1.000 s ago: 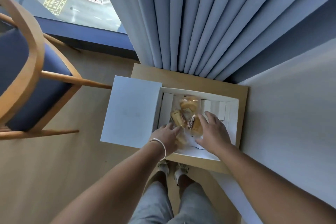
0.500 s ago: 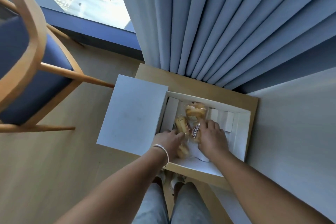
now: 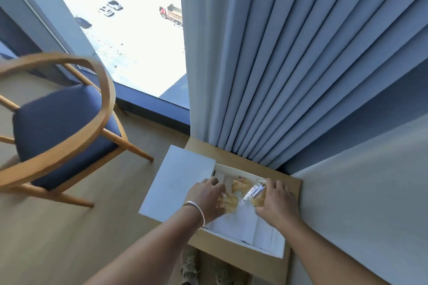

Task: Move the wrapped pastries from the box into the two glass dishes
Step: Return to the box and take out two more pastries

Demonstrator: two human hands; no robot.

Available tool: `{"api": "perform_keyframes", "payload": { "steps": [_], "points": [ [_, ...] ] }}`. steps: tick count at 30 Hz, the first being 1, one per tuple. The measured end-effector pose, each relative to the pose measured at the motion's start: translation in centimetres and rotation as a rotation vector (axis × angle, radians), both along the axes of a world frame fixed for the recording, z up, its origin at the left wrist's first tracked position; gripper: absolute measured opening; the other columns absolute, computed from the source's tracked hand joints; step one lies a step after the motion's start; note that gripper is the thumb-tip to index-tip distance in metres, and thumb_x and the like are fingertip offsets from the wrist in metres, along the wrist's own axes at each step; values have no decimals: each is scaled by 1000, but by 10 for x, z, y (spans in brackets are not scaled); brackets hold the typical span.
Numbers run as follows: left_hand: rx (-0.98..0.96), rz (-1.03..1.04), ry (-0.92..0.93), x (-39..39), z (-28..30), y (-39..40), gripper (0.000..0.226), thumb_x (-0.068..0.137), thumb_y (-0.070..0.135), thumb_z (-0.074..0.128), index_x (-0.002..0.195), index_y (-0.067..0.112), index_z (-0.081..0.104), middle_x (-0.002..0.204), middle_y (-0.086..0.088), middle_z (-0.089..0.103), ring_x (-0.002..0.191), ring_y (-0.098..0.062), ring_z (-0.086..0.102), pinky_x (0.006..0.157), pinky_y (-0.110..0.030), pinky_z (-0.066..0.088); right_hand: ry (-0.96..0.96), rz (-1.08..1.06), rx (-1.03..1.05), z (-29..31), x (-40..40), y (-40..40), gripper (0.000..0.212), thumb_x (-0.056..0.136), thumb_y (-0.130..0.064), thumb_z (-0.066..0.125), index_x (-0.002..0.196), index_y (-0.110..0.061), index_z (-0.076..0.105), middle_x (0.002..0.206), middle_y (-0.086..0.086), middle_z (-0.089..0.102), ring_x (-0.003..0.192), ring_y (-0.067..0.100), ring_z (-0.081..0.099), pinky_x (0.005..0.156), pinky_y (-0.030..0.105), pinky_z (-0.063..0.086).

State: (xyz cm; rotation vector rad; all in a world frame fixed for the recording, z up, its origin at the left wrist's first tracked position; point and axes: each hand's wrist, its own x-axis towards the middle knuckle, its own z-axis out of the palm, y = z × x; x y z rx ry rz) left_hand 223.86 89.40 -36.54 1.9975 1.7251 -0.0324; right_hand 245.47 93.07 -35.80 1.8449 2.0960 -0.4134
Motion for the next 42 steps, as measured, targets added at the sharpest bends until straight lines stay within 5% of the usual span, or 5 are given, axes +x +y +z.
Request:
{"api": "perform_keyframes", "payload": {
  "steps": [9, 18, 30, 42],
  "points": [
    [134, 86, -99, -36, 96, 15, 43, 70, 54, 59, 110, 39, 51, 112, 16, 58, 95, -9, 56, 71, -20, 39, 177, -60, 169, 103, -14, 34, 78, 68, -58, 71, 125, -16, 36, 124, 9, 42, 112, 28, 50, 91, 38, 48],
    [303, 309, 26, -72, 119, -6, 39, 75, 51, 60, 108, 34, 51, 104, 15, 59, 90, -9, 56, 65, -18, 37, 153, -28, 284, 123, -5, 35, 77, 70, -58, 71, 129, -22, 36, 127, 3, 46, 112, 22, 50, 86, 35, 48],
    [368, 650, 62, -110, 98, -76, 40, 73, 51, 69, 104, 31, 55, 101, 10, 63, 88, -13, 60, 73, -25, 48, 159, 245, 193, 98, -74, 28, 79, 72, -51, 68, 134, -21, 30, 129, -1, 43, 118, 20, 45, 92, 34, 45],
    [333, 1277, 134, -200, 91, -269, 40, 71, 45, 70, 102, 28, 54, 97, 9, 57, 91, -18, 55, 64, -31, 42, 171, 798, 95, 76, -270, -46, 76, 71, -40, 66, 136, -20, 32, 130, 1, 47, 116, 23, 49, 86, 34, 42]
  ]
}}
